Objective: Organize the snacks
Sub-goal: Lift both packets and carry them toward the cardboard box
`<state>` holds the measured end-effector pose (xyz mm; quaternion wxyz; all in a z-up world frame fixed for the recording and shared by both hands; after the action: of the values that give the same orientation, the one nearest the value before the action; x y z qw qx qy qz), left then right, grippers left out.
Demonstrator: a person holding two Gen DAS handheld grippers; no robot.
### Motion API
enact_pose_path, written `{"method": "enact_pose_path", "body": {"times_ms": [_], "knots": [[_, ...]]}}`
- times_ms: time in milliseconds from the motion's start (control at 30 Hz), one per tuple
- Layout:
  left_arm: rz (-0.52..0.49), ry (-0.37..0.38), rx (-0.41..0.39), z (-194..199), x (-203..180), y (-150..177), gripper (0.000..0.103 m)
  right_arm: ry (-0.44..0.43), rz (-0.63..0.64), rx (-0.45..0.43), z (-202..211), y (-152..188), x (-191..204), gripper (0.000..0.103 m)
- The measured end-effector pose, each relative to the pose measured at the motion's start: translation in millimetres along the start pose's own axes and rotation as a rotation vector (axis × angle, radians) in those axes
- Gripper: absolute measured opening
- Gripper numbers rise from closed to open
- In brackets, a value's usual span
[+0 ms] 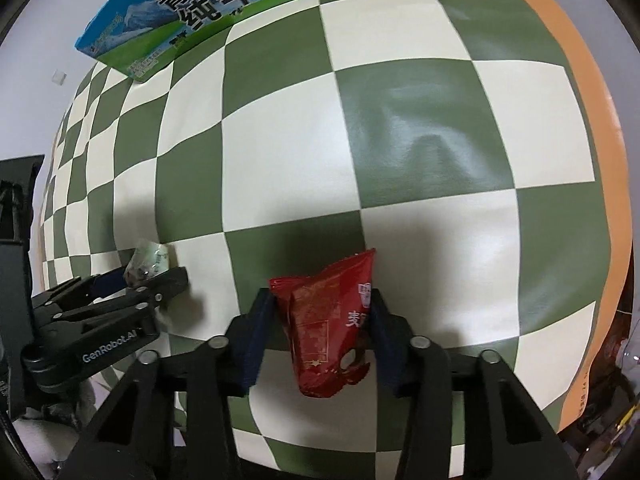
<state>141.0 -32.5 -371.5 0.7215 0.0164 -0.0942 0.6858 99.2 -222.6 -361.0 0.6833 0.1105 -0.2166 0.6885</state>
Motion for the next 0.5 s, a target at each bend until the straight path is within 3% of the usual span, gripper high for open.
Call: {"method": "enact_pose_path", "body": {"times_ms": [500], "knots": [[0.008,0.057,-0.008,32.0,-3.0,3.2,0.056,-0.046,0.009,-0.033,20.5,2.1,11.3,0.044]]}}
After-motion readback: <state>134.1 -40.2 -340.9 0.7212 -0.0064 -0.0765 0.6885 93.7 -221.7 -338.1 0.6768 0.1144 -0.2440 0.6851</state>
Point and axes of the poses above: each gripper's, at about its wrist camera, not at the fingertips, and z roughly against the way its jaws point, x to its left, y to its underside, the point moved 8 cm from there along -z, roughly the way its jaws point, and after that the axes turned 12 degrees about -y, right-handed, at the moved point
